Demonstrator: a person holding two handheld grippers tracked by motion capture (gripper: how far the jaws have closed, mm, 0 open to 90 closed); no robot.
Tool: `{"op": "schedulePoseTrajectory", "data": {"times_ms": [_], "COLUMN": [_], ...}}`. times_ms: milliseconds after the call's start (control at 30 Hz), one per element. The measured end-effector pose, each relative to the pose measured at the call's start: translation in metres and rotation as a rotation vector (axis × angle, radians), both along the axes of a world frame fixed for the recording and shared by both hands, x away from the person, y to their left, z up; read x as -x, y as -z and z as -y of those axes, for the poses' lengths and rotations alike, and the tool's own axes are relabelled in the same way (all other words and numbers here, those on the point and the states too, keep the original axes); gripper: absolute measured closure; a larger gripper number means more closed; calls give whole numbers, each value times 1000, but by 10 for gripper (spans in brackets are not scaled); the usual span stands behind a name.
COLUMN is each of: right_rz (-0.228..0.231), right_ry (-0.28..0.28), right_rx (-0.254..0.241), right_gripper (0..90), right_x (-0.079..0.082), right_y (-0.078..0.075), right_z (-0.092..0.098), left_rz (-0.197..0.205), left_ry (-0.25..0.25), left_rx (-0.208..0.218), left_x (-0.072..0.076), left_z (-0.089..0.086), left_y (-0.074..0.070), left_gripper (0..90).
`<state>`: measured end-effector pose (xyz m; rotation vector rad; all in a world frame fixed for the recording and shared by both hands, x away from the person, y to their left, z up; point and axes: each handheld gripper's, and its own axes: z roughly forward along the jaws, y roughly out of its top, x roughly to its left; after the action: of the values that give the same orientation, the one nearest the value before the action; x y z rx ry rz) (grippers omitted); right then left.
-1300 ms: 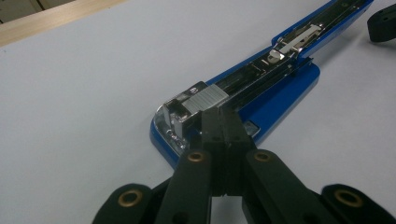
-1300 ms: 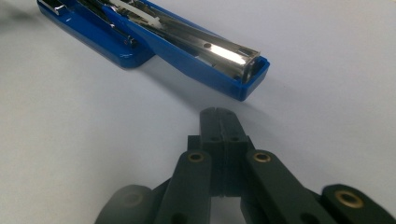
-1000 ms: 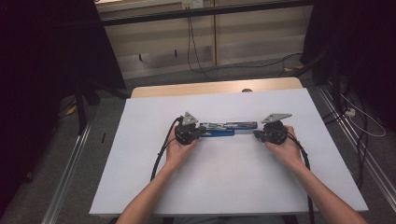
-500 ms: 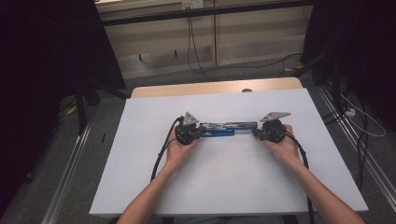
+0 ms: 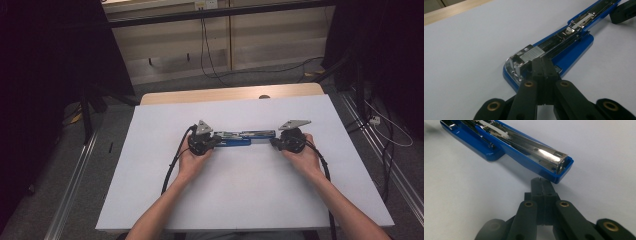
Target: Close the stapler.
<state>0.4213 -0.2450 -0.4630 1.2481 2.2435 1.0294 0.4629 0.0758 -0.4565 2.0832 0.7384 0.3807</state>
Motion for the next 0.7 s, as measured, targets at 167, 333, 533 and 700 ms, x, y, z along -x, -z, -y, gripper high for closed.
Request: {"op": "schedulePoseTrajectory", "data": {"times_ms": [167, 333, 533, 700], "right_rz": [1, 9, 11, 14], "right_ry": [0, 3, 7, 10], "right_rx": [-3, -8, -19, -25], "right_gripper": [900, 900, 900, 900], "right_x": [0, 0, 1, 1], "right_y": [0, -1, -2, -4], "right_z": [0, 0, 1, 1], "left_rz": [5, 3, 1, 2], "left_ry": [-1, -1, -2, -6], "left_rx": [-3, -1, 2, 2], "left_x": [0, 0, 0, 1], "left_z": [1, 1, 0, 1], "left_y": [0, 0, 0, 0], "left_gripper": [900, 900, 900, 900]}}
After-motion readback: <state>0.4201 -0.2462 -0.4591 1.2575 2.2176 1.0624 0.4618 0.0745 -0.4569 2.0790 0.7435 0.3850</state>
